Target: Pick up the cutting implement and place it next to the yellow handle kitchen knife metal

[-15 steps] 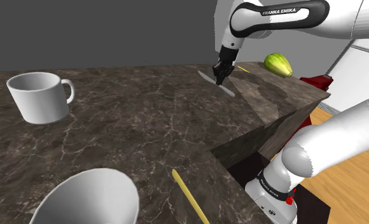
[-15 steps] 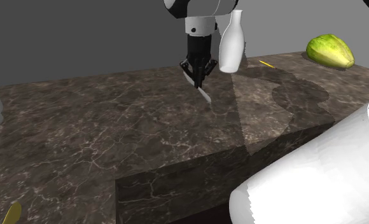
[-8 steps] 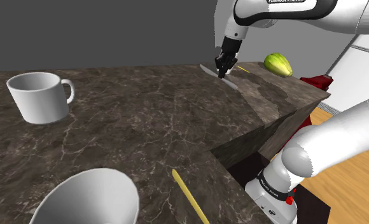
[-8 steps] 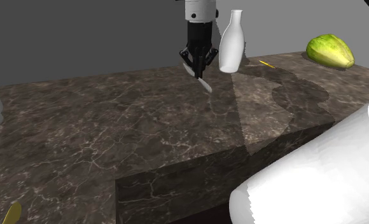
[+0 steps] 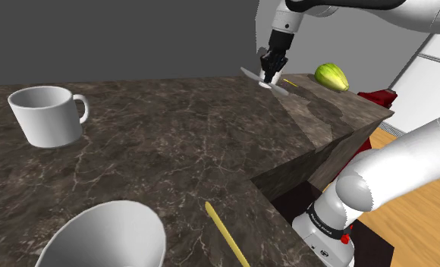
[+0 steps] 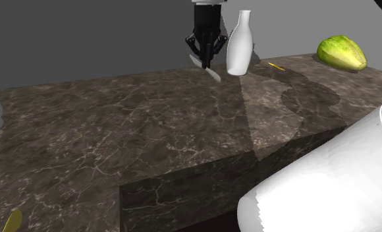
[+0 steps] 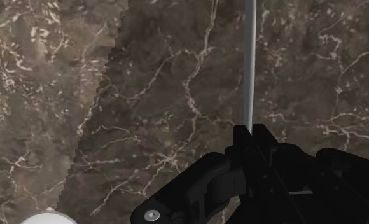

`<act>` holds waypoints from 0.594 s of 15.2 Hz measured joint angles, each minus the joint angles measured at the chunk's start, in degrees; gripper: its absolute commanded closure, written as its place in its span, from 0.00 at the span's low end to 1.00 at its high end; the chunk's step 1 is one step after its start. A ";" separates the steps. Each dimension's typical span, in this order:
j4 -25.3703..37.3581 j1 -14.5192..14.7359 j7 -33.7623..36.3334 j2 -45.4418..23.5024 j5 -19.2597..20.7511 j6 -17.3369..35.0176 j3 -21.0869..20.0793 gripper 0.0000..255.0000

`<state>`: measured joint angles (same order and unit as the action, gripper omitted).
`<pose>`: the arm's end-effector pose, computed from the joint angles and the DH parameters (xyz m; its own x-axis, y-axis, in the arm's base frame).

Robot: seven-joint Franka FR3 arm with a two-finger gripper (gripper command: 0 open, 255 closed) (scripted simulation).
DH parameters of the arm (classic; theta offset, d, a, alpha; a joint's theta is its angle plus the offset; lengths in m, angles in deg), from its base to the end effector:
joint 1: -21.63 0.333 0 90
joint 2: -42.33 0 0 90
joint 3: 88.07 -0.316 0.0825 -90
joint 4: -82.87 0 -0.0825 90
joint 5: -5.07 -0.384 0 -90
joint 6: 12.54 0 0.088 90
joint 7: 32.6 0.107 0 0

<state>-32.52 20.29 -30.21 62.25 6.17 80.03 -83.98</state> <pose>0.4401 -0.0483 0.5919 0.9902 -0.1296 -0.0516 -0.1300 -0.9915 -0.0030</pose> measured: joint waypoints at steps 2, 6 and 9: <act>1.67 0.02 0.03 -0.23 -0.03 -1.45 -0.03 1.00; 3.41 0.17 0.41 0.23 -0.13 -3.66 -0.33 1.00; -0.84 0.89 2.70 5.08 -0.67 -4.27 -1.98 1.00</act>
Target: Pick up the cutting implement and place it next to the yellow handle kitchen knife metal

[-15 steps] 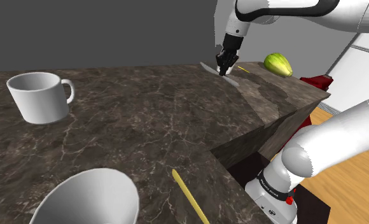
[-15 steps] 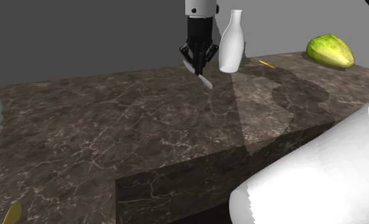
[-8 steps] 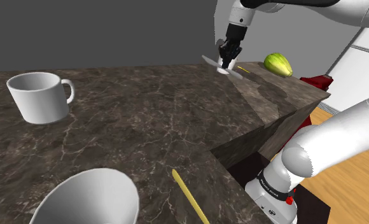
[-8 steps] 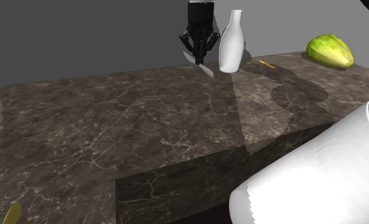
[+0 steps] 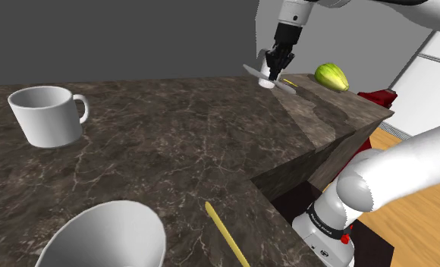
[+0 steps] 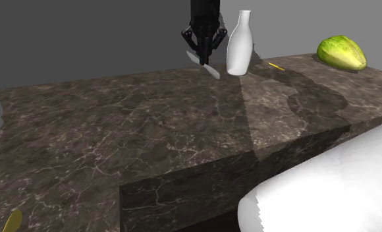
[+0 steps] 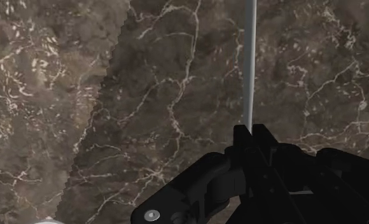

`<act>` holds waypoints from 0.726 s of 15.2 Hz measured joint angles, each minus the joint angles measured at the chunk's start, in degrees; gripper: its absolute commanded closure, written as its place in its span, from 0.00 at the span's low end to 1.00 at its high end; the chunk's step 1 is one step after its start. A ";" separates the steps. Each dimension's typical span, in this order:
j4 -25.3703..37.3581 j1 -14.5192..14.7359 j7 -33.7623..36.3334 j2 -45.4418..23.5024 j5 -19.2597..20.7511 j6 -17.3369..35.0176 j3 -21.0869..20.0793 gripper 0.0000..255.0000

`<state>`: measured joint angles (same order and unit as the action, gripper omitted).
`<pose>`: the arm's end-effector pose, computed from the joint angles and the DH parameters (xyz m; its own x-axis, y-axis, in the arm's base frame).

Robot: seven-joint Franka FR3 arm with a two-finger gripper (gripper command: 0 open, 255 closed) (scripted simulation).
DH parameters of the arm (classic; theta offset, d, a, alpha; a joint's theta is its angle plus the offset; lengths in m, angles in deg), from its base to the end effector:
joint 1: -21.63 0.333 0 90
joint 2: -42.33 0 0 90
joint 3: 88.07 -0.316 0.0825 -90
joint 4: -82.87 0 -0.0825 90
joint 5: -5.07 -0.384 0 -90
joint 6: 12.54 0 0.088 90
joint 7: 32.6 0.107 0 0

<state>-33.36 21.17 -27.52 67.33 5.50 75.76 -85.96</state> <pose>0.4088 -0.0222 0.6170 0.9903 -0.1291 -0.0519 -0.1294 -0.9916 -0.0035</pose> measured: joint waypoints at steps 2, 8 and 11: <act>-2.94 0.50 1.58 3.51 -0.53 -0.54 -1.19 1.00; -10.23 2.26 6.72 13.84 -3.22 -3.48 -5.28 1.00; -13.13 3.47 9.85 19.19 -5.35 -5.79 -7.82 1.00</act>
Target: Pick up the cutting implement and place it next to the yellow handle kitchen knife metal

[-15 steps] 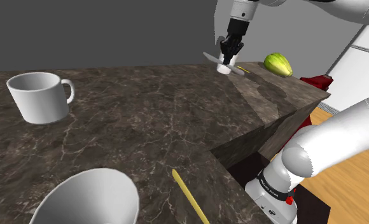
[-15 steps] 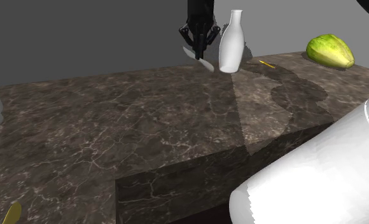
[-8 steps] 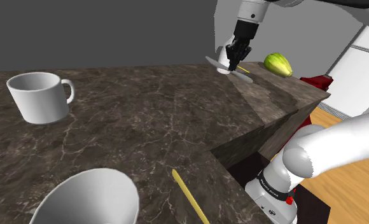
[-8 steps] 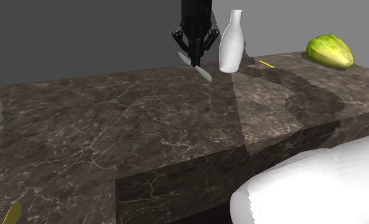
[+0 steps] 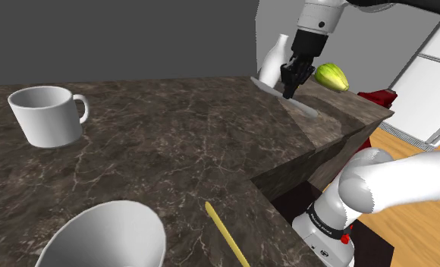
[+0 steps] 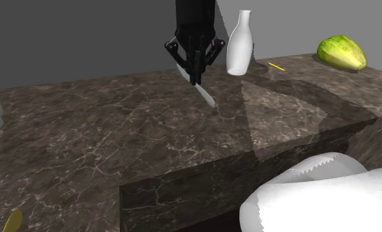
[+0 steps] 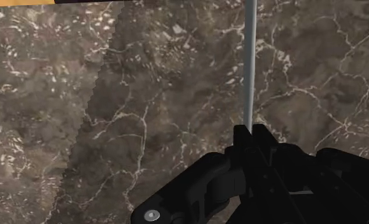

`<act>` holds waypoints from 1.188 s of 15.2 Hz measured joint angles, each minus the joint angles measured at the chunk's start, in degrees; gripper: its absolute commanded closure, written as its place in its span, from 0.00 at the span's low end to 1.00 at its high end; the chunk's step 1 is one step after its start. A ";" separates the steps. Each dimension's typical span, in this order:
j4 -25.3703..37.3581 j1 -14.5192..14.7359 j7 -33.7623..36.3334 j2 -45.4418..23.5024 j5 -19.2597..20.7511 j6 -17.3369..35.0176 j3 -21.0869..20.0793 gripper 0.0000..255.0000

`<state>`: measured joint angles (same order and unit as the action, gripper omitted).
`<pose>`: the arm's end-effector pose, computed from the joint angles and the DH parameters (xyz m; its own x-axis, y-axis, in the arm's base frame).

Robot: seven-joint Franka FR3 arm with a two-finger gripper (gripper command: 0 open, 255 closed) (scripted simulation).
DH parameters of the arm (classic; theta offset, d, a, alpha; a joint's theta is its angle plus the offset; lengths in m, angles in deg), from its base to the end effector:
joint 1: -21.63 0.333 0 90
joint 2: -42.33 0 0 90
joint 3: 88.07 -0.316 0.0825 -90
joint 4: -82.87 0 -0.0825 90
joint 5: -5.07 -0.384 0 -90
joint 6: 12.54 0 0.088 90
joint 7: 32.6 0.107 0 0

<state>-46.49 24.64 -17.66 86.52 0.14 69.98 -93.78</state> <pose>0.2922 0.0667 0.6190 0.9904 -0.1286 -0.0515 -0.1289 -0.9916 -0.0032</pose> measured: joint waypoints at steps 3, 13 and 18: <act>-2.49 1.06 2.53 4.50 -2.01 -1.80 -2.09 1.00; -5.89 5.47 13.58 17.53 -11.97 -9.88 -11.12 1.00; -5.17 7.25 19.72 21.52 -18.02 -13.13 -16.26 1.00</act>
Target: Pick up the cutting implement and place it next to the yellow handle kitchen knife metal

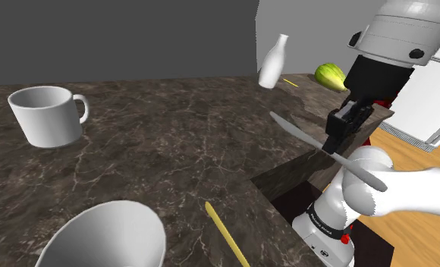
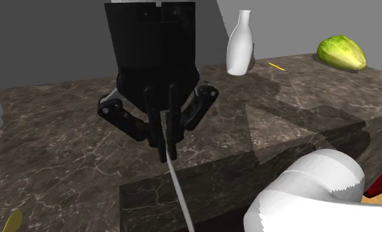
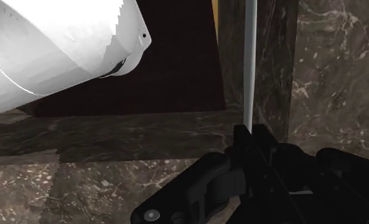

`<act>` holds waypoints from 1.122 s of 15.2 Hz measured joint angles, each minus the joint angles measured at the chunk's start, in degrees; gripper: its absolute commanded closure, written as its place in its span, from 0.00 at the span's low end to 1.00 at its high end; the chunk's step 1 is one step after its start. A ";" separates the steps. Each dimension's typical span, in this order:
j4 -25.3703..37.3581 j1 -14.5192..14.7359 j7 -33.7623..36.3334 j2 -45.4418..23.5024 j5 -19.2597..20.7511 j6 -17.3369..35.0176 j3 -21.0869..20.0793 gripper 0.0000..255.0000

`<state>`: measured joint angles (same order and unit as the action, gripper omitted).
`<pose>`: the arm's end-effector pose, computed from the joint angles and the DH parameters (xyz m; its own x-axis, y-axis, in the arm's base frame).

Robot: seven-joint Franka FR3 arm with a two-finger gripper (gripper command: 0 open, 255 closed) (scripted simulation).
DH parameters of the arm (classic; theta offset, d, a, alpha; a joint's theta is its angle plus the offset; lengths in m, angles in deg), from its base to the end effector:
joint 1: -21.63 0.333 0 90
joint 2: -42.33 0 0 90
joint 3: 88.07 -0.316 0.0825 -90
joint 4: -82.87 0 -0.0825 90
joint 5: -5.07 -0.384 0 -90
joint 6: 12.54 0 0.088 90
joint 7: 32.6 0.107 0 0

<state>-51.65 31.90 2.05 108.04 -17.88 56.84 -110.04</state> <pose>0.1060 0.2048 0.6161 0.9903 -0.1290 -0.0508 -0.1294 -0.9916 -0.0031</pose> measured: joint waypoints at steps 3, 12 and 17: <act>1.61 0.98 4.23 1.98 -4.02 -2.32 -3.19 1.00; 8.11 2.16 16.74 5.18 -16.08 -6.72 -12.48 1.00; 14.14 1.55 24.16 5.12 -22.57 -8.34 -17.49 1.00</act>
<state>-37.51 33.45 26.22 113.16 -40.45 48.50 -127.53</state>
